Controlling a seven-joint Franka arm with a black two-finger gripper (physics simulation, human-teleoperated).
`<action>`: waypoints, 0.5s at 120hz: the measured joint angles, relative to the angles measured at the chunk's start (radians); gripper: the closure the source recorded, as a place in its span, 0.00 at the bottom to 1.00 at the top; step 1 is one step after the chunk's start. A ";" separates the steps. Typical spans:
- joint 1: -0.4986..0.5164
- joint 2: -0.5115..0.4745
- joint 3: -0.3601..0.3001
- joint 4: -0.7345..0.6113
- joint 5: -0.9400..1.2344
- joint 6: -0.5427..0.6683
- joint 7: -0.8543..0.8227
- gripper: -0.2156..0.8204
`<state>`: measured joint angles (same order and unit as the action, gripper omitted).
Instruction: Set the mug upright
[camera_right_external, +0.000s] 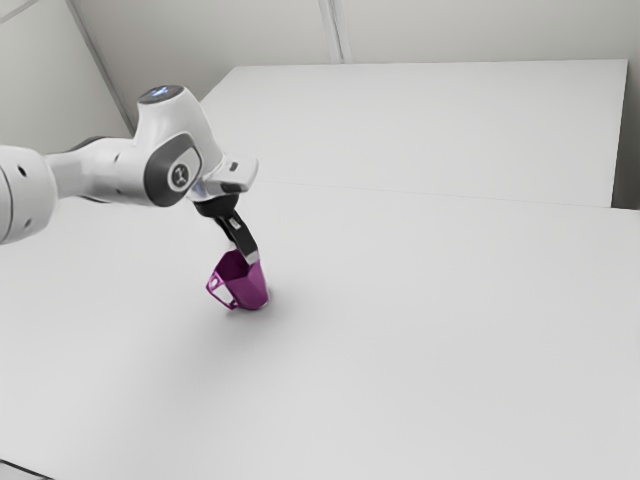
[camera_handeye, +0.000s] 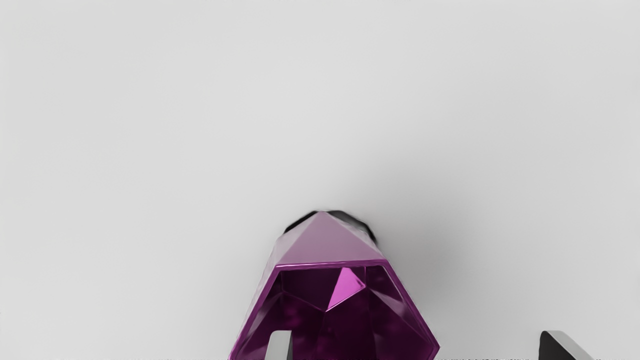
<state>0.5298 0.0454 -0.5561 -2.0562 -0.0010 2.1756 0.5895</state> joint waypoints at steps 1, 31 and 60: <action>0.000 -0.002 0.000 0.003 -0.001 -0.005 -0.005 0.27; 0.013 -0.023 -0.020 0.235 -0.006 -0.225 -0.179 0.23; -0.437 -0.036 0.415 0.398 -0.003 -0.405 -0.316 0.21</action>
<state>0.0928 0.0098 -0.1412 -1.6577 -0.0037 1.7702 0.2738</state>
